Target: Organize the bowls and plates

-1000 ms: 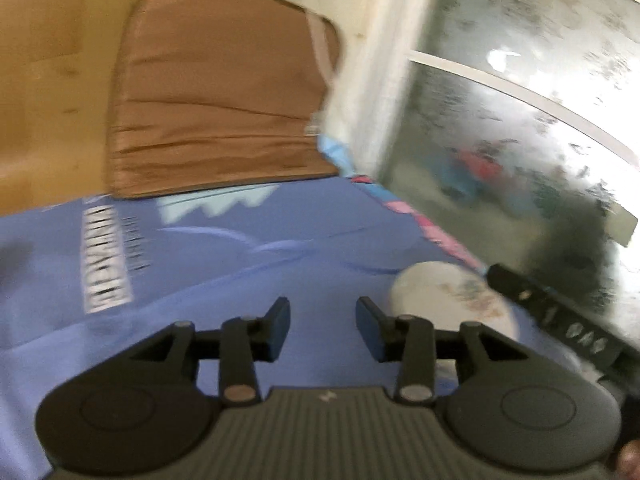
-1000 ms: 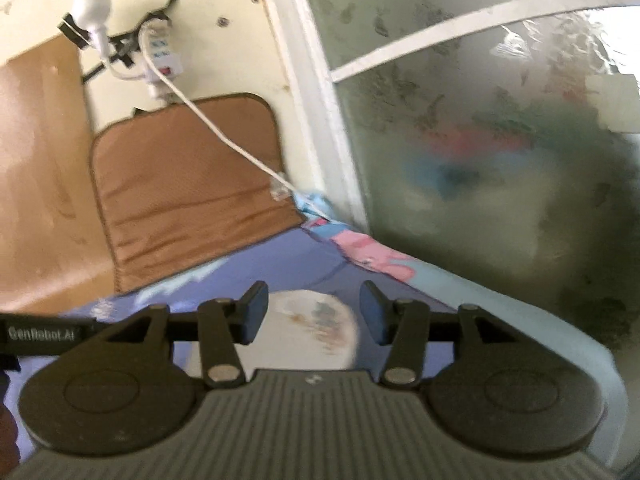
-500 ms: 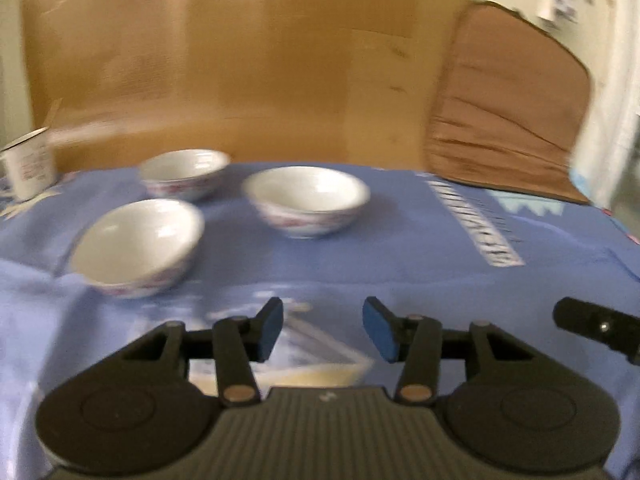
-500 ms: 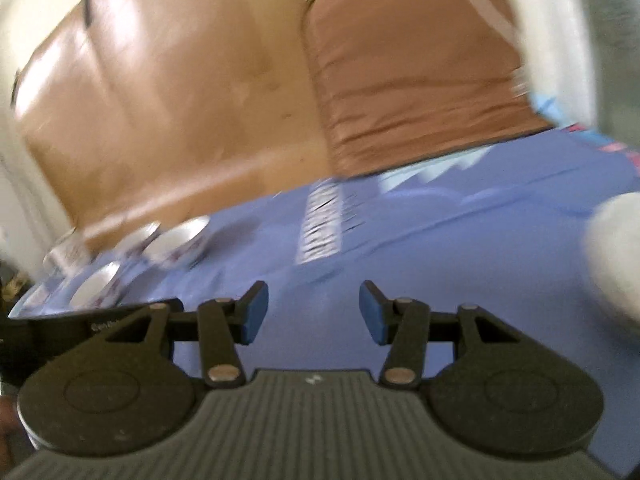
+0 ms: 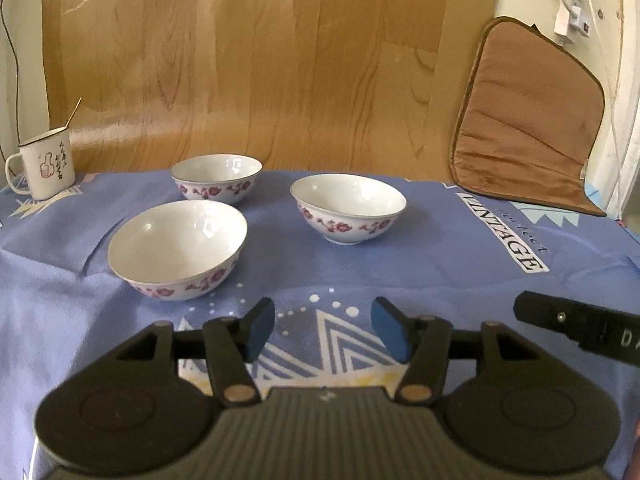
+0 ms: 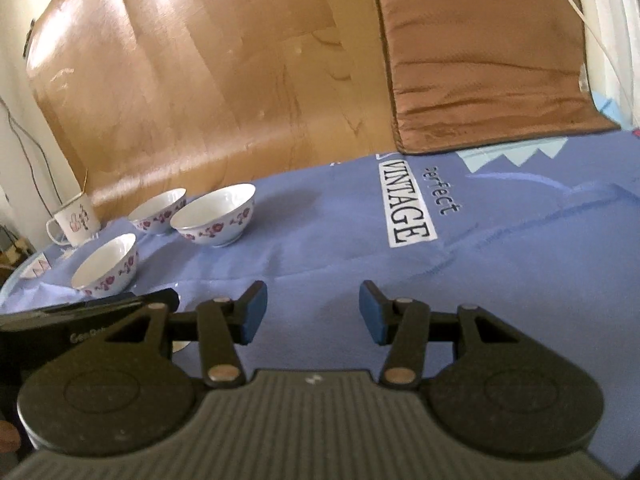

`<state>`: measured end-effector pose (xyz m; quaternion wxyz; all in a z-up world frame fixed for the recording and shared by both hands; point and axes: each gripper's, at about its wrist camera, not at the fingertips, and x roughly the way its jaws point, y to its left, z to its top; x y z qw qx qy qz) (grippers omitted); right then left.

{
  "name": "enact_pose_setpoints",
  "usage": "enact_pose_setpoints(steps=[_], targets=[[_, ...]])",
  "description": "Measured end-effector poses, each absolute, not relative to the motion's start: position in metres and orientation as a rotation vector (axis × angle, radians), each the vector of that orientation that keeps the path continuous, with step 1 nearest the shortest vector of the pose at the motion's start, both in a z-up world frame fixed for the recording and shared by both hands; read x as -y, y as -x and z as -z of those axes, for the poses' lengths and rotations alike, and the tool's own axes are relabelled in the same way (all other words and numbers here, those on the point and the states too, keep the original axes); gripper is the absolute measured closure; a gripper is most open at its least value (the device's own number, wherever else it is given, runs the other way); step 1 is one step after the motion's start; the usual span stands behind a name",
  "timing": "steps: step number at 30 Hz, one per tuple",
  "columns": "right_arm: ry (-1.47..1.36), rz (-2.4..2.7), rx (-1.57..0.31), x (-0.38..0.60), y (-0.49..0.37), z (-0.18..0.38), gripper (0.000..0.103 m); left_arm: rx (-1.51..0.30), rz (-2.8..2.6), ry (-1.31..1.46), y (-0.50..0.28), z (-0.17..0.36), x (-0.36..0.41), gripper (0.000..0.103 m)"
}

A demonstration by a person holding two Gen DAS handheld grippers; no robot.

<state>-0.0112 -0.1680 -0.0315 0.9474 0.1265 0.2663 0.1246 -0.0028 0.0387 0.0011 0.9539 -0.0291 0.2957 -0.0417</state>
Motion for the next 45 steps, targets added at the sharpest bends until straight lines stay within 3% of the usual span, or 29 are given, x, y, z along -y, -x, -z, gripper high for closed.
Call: enact_pose_setpoints(steps=[15, 18, 45], targets=[[-0.263, -0.274, -0.520, 0.167, 0.016, 0.031, 0.045, -0.593, 0.087, 0.059, 0.005, -0.001, -0.037, 0.036], [-0.191, -0.280, -0.487, 0.158, 0.022, 0.029, 0.045, -0.580, 0.085, 0.058, 0.006, -0.002, -0.037, 0.021], [-0.137, -0.280, -0.461, 0.150, 0.024, 0.028, 0.037, -0.558, 0.097, 0.059, 0.009, -0.004, -0.037, 0.005]])
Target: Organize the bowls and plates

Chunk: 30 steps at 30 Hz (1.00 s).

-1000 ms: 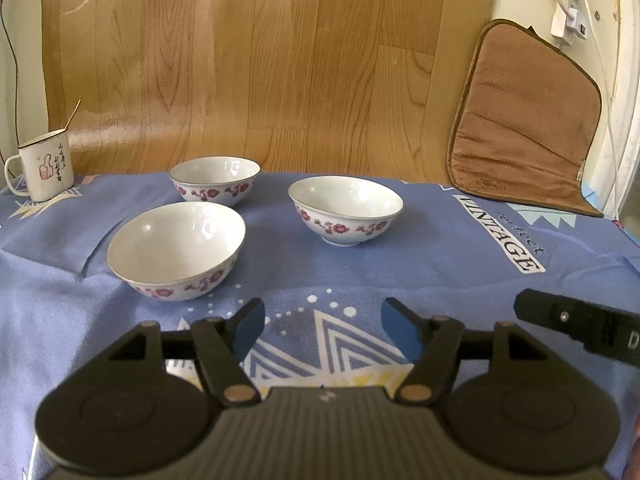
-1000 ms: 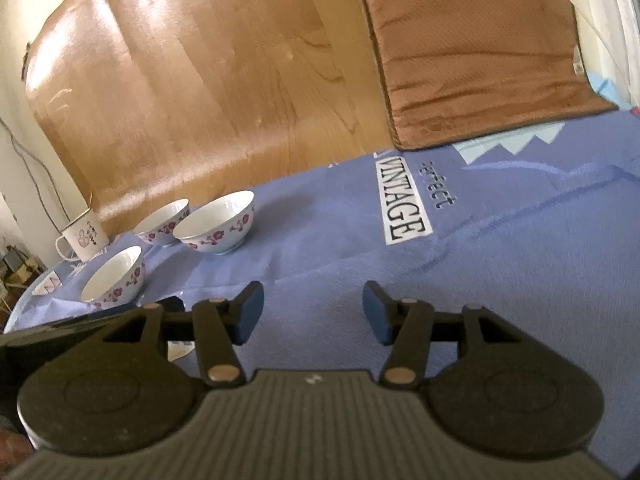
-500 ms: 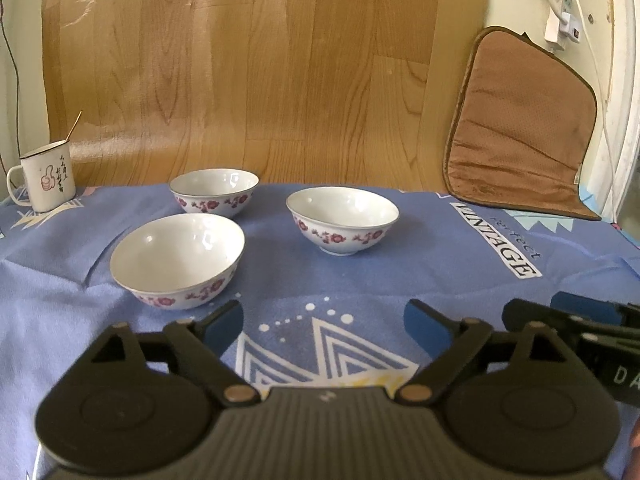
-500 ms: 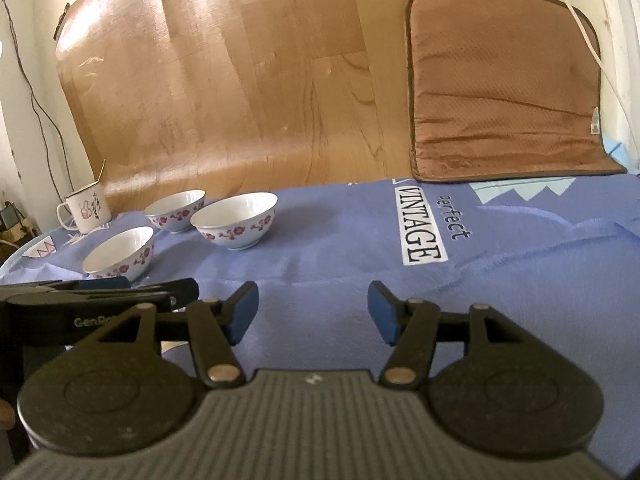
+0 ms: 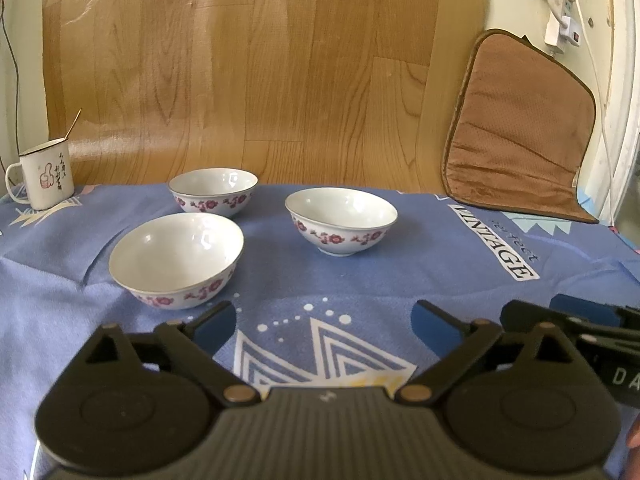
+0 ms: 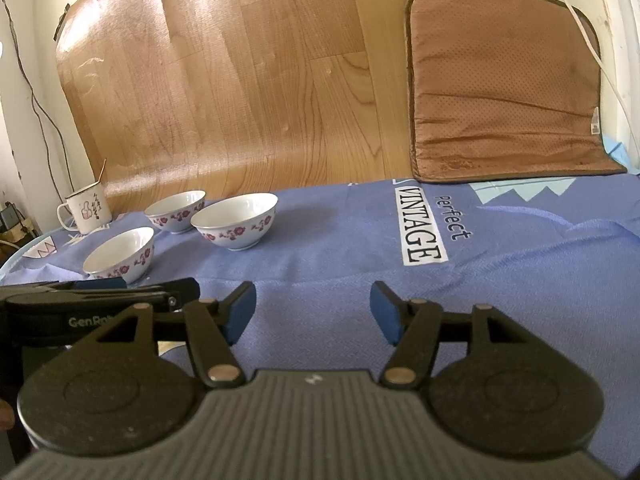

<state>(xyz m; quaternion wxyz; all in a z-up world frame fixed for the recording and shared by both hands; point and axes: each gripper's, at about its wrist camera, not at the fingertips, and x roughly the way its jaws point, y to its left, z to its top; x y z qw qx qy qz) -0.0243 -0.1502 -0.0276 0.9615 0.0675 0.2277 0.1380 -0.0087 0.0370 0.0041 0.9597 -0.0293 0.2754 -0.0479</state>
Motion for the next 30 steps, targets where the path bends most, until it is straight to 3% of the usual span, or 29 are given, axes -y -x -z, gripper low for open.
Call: enact_pose_setpoints(steps=[30], targets=[[-0.116, -0.283, -0.479, 0.1482, 0.0230, 0.0278, 0.037, -0.547, 0.105, 0.094, 0.0098, -0.0038, -0.0418, 0.002]])
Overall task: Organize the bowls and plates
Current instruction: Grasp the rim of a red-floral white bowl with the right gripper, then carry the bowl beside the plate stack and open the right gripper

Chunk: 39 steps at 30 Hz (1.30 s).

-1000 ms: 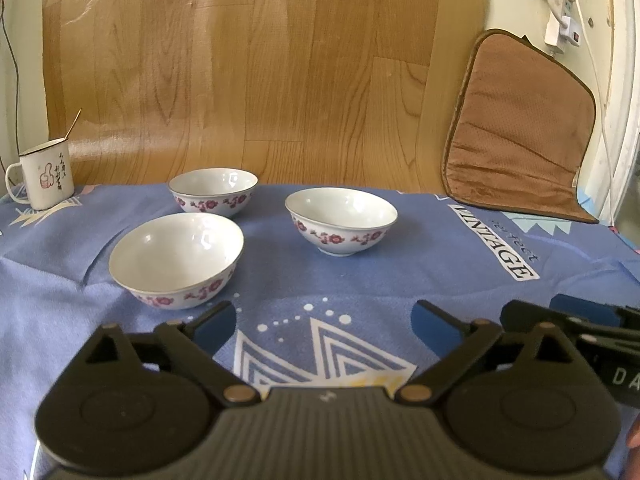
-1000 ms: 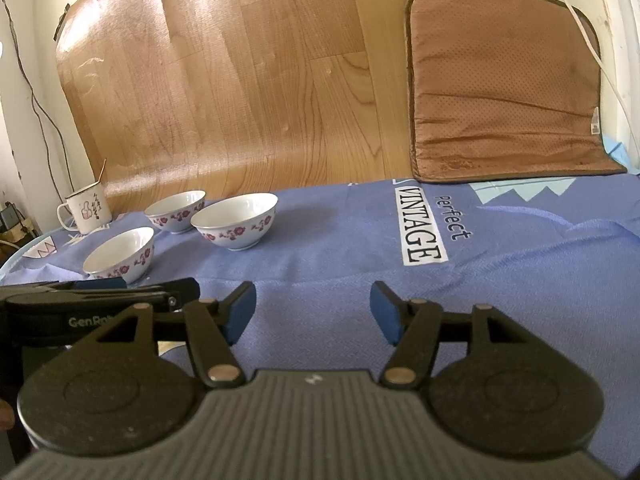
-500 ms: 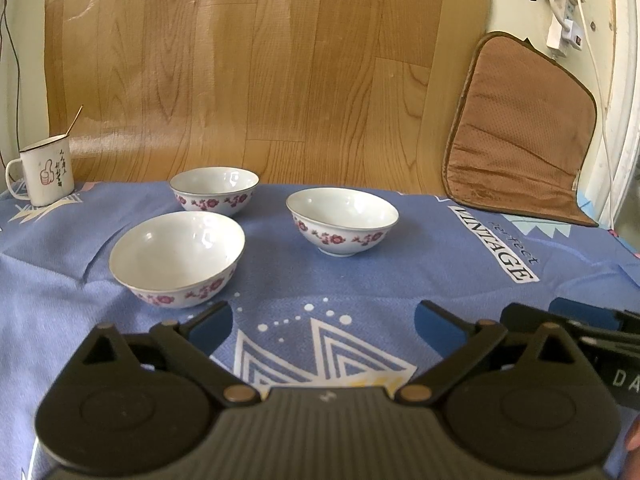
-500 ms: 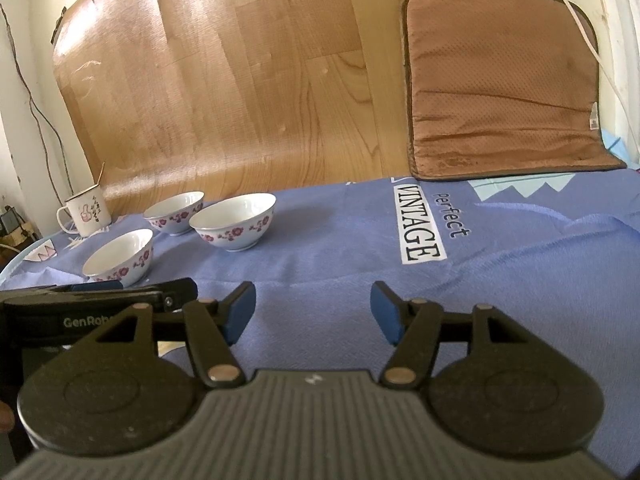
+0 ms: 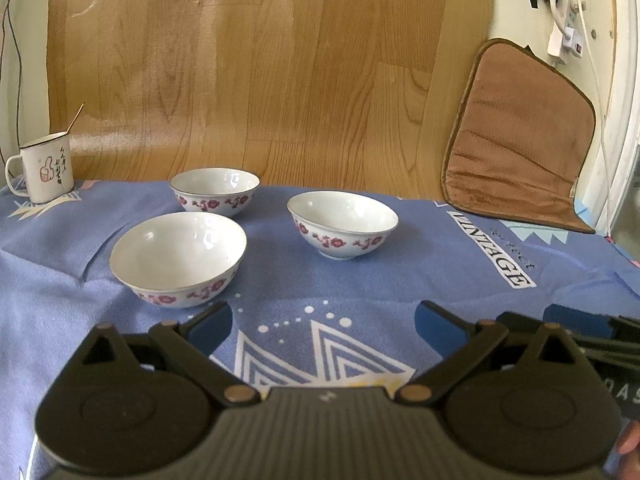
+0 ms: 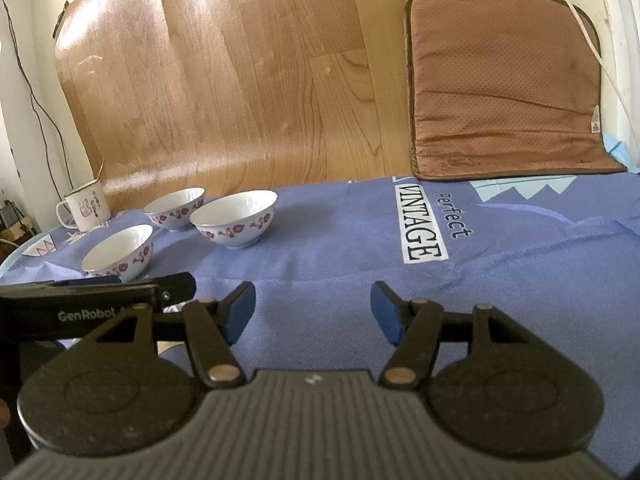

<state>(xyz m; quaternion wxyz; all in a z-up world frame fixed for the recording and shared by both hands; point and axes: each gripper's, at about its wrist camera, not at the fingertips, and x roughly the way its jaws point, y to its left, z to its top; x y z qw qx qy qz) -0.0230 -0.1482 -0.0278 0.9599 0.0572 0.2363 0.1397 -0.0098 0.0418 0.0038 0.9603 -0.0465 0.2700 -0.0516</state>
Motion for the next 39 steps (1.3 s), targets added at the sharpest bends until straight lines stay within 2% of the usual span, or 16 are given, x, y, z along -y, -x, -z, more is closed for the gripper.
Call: enact_pose_setpoints(steps=[9, 19, 27, 31, 35, 39], targets=[[-0.125, -0.282, -0.544, 0.146, 0.010, 0.025, 0.037, -0.520, 0.084, 0.173, 0.013, -0.006, -0.056, 0.002], [-0.180, -0.290, -0.578, 0.126, -0.056, -0.008, 0.039, -0.514, 0.013, 0.309, 0.009, -0.006, -0.083, 0.002], [-0.225, -0.300, -0.750, 0.097, -0.119, 0.009, 0.065, -0.498, 0.027, 0.266, 0.010, -0.007, -0.077, 0.007], [-0.230, -0.304, -0.825, 0.087, -0.135, 0.017, 0.089, -0.491, 0.035, 0.286, 0.010, -0.007, -0.080, 0.008], [-0.225, -0.310, -0.814, 0.090, -0.126, 0.011, 0.096, -0.465, 0.074, 0.318, 0.012, -0.009, -0.085, 0.012], [-0.214, -0.316, -0.812, 0.107, -0.104, 0.000, 0.096, -0.441, 0.190, 0.333, 0.015, -0.010, -0.081, 0.021]])
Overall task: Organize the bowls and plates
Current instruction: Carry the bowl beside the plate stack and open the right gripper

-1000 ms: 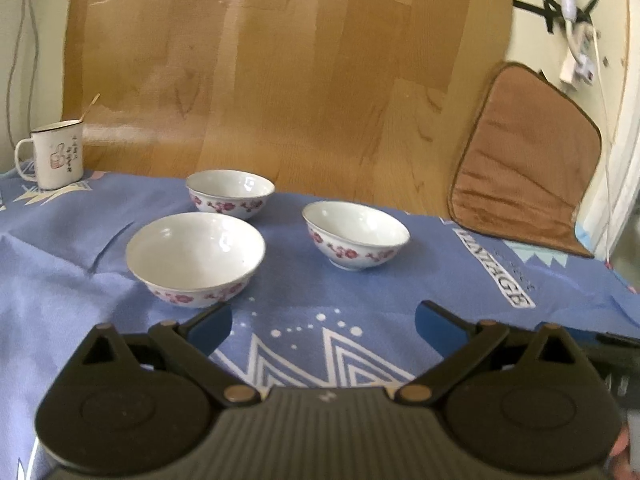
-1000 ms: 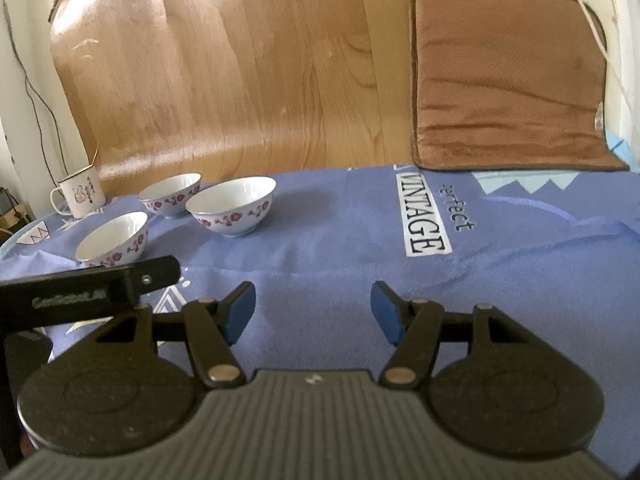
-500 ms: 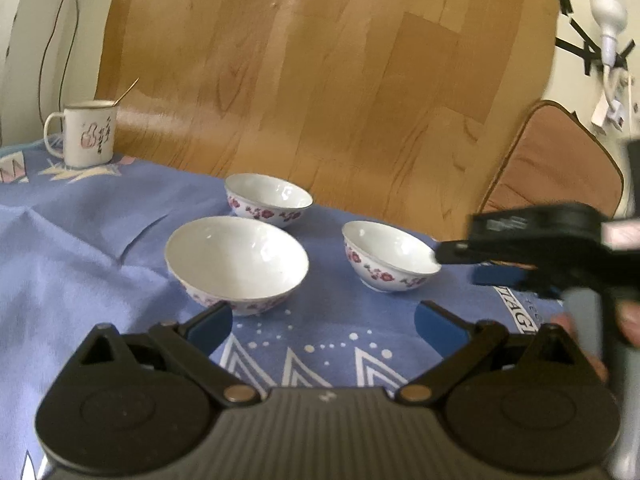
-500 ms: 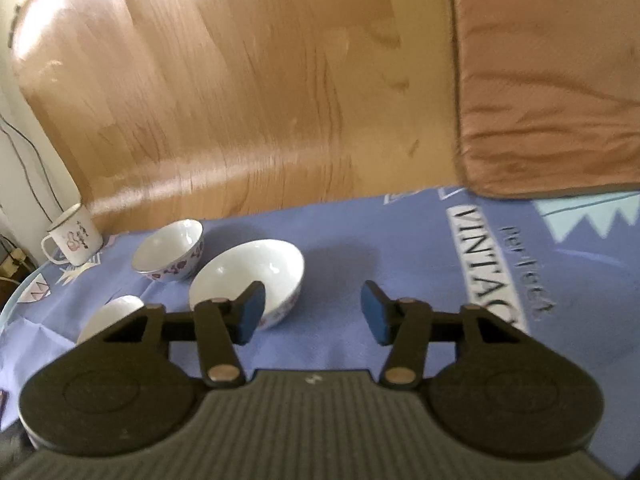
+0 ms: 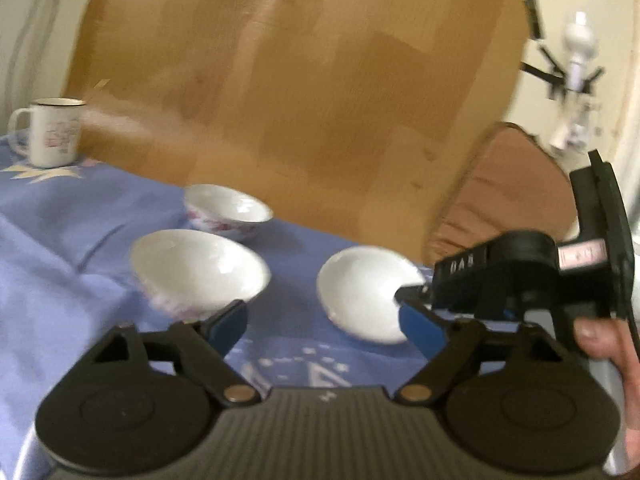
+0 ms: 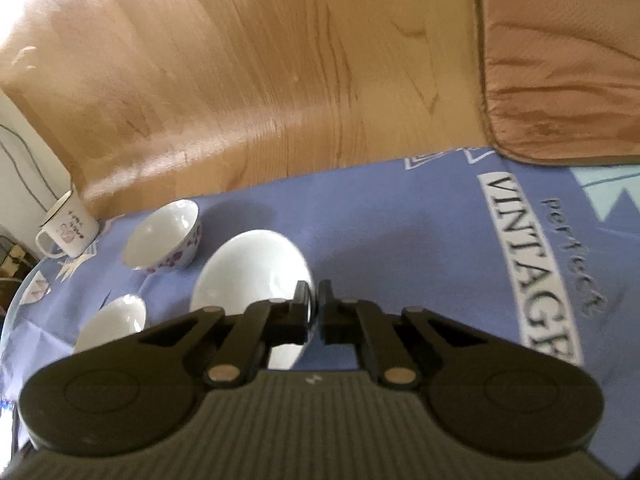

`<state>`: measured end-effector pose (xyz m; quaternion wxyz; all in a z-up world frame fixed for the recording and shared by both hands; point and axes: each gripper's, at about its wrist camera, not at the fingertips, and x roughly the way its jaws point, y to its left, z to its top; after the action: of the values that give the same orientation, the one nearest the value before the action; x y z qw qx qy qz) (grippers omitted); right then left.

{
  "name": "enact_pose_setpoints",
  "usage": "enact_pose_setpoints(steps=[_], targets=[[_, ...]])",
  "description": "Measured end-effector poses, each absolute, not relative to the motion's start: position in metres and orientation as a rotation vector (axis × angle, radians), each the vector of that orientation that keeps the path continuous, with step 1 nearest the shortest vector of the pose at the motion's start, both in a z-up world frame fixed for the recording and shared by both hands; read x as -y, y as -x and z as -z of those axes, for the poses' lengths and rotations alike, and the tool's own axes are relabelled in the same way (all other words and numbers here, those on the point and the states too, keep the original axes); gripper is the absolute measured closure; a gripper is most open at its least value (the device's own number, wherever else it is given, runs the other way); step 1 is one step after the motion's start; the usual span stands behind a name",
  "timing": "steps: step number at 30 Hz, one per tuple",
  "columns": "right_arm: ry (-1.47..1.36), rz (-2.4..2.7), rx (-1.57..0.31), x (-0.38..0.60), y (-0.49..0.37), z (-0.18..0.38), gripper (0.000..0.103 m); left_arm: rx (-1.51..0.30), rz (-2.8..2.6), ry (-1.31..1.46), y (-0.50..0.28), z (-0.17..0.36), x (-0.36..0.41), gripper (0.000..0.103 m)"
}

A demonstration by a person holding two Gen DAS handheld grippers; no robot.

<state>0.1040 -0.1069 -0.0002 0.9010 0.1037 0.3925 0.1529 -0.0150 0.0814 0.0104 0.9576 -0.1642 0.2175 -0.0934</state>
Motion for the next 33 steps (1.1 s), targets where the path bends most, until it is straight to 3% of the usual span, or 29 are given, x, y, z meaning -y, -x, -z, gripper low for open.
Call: enact_pose_setpoints(steps=[5, 8, 10, 11, 23, 28, 30, 32, 33], targets=[[-0.252, -0.355, -0.851, 0.133, -0.056, -0.002, 0.096, -0.524, 0.313, 0.295, 0.010, -0.004, -0.065, 0.033], [-0.294, -0.362, -0.854, 0.151, -0.028, -0.002, 0.096, -0.597, 0.381, 0.270, 0.008, 0.000, -0.048, 0.056], [-0.314, -0.365, -0.852, 0.163, -0.016, -0.001, 0.096, -0.640, 0.434, 0.246, 0.008, 0.001, -0.032, 0.082], [-0.319, -0.363, -0.847, 0.169, -0.010, -0.001, 0.096, -0.651, 0.448, 0.238, 0.009, 0.001, -0.025, 0.083], [-0.253, -0.104, -0.643, 0.278, 0.036, -0.017, 0.094, -0.724, 0.629, 0.149, -0.007, -0.017, 0.116, 0.084], [-0.238, 0.016, -0.628, 0.303, 0.030, 0.000, 0.090, -0.714, 0.593, 0.030, -0.006, -0.012, 0.158, 0.066], [-0.223, 0.065, -0.625, 0.307, 0.027, 0.007, 0.085, -0.672, 0.598, 0.024, 0.002, -0.020, 0.153, 0.057], [-0.268, 0.073, -0.579, 0.314, 0.033, 0.005, 0.059, -0.616, 0.582, 0.032, 0.006, -0.031, 0.138, 0.050], [-0.279, 0.087, -0.534, 0.315, 0.037, 0.001, 0.058, -0.584, 0.568, 0.033, 0.011, -0.036, 0.128, 0.050]])
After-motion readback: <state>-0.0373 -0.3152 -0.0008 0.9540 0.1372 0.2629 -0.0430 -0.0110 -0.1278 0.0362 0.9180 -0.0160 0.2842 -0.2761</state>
